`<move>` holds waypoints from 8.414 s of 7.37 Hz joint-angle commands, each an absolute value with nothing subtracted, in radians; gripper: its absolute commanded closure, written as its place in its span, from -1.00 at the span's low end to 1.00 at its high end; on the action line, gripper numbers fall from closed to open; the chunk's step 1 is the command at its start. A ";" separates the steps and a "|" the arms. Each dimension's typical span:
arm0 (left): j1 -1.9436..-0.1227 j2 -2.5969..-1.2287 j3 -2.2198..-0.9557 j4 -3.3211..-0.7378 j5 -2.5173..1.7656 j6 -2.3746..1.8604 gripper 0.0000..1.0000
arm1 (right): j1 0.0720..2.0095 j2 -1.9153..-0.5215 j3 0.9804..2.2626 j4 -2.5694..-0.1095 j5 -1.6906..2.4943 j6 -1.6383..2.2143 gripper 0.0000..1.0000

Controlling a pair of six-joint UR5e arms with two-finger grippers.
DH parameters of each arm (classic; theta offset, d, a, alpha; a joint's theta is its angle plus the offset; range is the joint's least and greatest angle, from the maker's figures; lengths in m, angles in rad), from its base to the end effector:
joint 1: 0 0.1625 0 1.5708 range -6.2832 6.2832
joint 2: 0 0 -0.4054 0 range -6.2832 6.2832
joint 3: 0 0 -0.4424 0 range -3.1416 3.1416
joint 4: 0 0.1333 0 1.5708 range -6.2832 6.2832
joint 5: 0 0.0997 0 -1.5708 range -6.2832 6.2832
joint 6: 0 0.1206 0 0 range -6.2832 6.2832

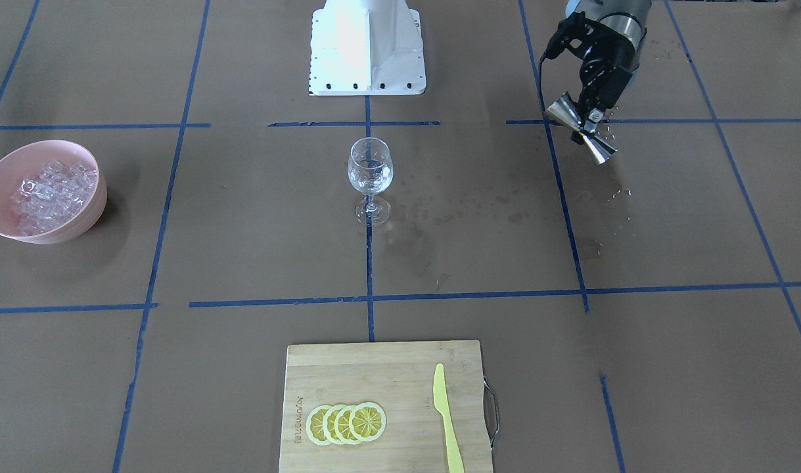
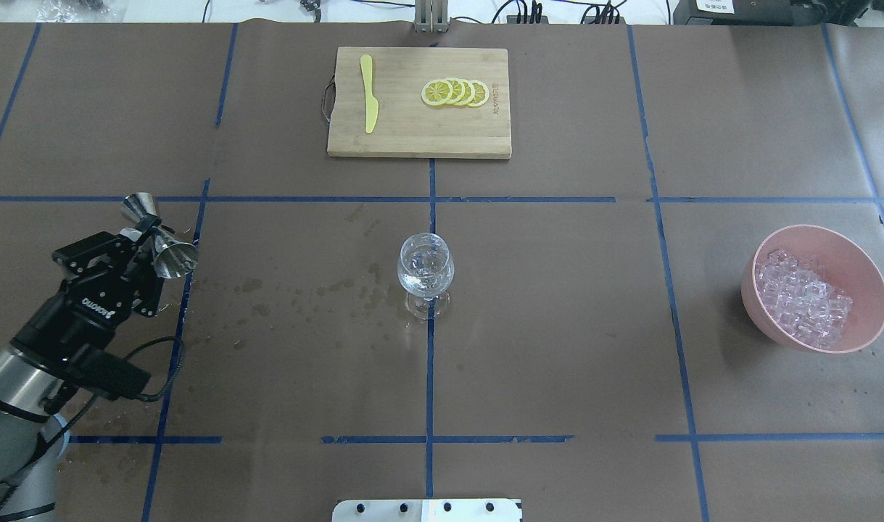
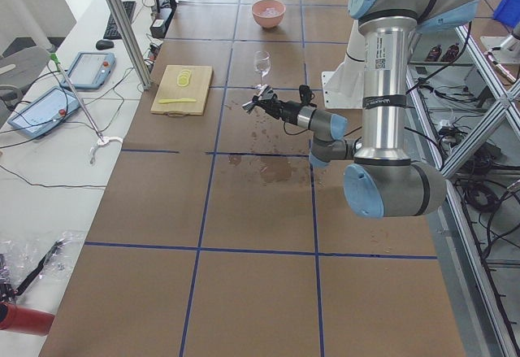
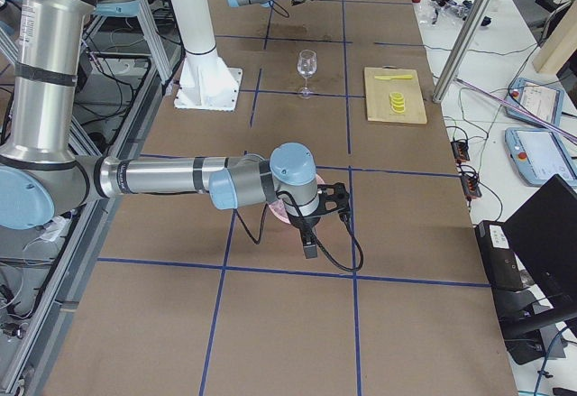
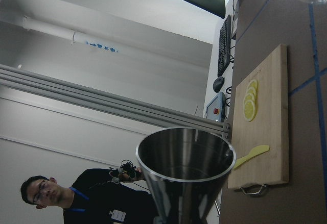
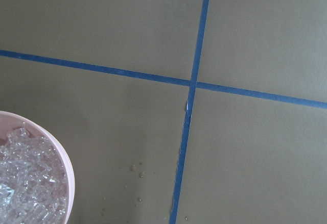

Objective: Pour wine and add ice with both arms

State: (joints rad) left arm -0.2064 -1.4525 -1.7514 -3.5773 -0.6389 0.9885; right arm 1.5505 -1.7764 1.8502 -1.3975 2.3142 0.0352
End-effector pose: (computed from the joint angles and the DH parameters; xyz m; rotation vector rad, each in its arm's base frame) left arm 0.3534 -0.3091 0.4156 1.9018 -0.1958 0.6515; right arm 0.0420 -0.4778 0.5884 0.2150 -0.7457 -0.0777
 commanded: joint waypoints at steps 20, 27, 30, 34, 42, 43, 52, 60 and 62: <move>-0.186 -1.354 -1.463 -3.665 -0.873 -0.575 1.00 | 1.551 -1.776 1.867 -1.397 2.315 0.035 -1.00; -0.179 -1.430 -1.379 -3.636 -0.836 -0.558 1.00 | 1.551 -1.776 1.865 -1.397 2.313 0.035 -1.00; -0.178 -1.445 -1.397 -3.574 -0.839 -0.546 1.00 | 1.551 -1.778 1.864 -1.397 2.313 0.034 -1.00; -0.175 -1.450 -1.397 -3.570 -0.844 -0.546 1.00 | 1.551 -1.779 1.864 -1.397 2.313 0.034 -1.00; -0.172 -1.456 -1.394 -3.570 -0.882 -0.551 1.00 | 1.551 -1.781 1.864 -1.397 2.313 0.034 -1.00; -0.172 -1.456 -1.394 -3.570 -0.887 -0.551 1.00 | 1.551 -1.781 1.864 -1.397 2.313 0.034 -1.00; -0.170 -1.454 -1.387 -3.570 -0.902 -0.551 1.00 | 1.552 -1.779 1.864 -1.397 2.313 0.034 -1.00; -0.172 -1.454 -1.408 -3.582 -0.897 -0.561 -0.98 | 1.554 -1.776 1.865 -1.397 2.313 0.035 -1.00; -0.178 -1.450 -1.437 -3.594 -0.853 -0.558 -0.99 | 1.554 -1.775 1.865 -1.397 2.313 0.035 -1.00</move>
State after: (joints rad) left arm -0.1746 -1.4522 -1.4206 -3.5867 -0.8809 -0.5600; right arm 1.5539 -1.7754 1.8652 -1.3974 2.3133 0.0353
